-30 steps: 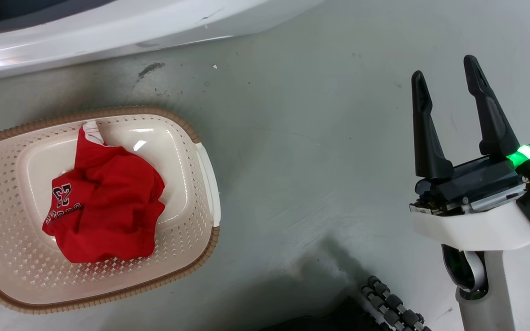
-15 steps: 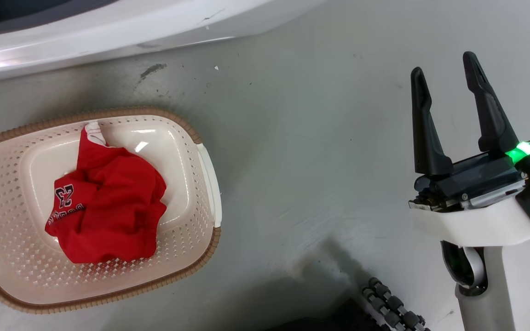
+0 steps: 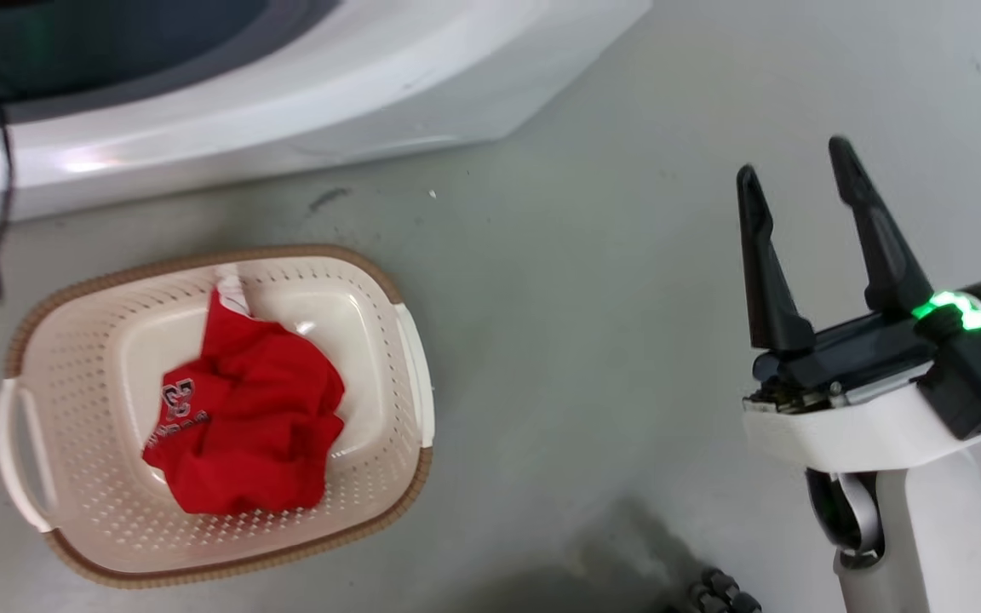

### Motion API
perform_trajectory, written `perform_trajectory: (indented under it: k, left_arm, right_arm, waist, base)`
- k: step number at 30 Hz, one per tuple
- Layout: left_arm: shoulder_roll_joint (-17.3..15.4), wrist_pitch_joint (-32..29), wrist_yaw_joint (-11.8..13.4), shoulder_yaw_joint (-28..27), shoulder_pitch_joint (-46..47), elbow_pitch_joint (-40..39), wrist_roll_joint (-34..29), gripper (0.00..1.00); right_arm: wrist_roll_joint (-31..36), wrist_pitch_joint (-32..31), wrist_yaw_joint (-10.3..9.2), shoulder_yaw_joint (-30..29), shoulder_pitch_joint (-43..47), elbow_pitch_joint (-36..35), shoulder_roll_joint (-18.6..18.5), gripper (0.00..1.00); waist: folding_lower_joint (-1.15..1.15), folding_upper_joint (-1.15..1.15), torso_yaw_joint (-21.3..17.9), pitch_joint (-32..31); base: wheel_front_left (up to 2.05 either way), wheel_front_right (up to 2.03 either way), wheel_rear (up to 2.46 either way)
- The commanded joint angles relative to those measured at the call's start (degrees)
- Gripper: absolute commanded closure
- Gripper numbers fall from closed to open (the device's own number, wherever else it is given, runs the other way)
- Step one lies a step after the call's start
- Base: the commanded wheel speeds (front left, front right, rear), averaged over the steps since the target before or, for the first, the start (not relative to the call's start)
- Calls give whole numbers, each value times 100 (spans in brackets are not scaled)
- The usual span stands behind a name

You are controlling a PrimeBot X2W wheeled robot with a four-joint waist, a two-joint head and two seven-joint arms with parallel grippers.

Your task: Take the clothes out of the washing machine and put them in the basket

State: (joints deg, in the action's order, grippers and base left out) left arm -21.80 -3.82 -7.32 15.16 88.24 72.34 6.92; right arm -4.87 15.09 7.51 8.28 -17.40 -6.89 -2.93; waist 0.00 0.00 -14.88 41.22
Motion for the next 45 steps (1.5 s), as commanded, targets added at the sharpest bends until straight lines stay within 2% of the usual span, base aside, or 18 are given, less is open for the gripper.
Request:
perform_trajectory:
  k: [1,9,16,22,30,38,45]
  left_arm:
    - [69,180,0,34,-299,27,67,100]
    - [414,1137,-7,380,-1412,-135,482,100]
    - [565,1621,-8,677,-2205,-452,963,100]
    - [431,1821,-8,1088,-2940,-1029,1294,100]
    - [283,1892,4,1144,-4023,-2133,1578,100]
    - [116,1743,357,1166,-5217,-3503,1687,100]
    - [-157,1274,771,1190,-6257,-5219,1769,100]
  right_arm:
    - [38,11,-4,-13,97,40,8,0]
    - [236,11,-4,40,469,237,9,0]
    - [338,11,-4,55,784,372,8,0]
    - [446,11,-4,97,1069,459,9,0]
    - [527,11,-4,102,1498,584,9,0]
    - [559,11,-4,103,1807,656,9,0]
    - [525,11,-4,113,2054,698,9,0]
  waist:
    - [0,0,161,-325]
    - [0,0,446,-1155]
    - [0,0,611,-1814]
    - [0,0,717,-2369]
    - [0,0,895,-3071]
    - [0,0,986,-3611]
    - [0,0,1055,-3913]
  base:
    - [0,0,0]
    - [0,0,0]
    - [0,0,0]
    - [0,0,0]
    - [0,0,0]
    - [0,0,0]
    - [0,0,0]
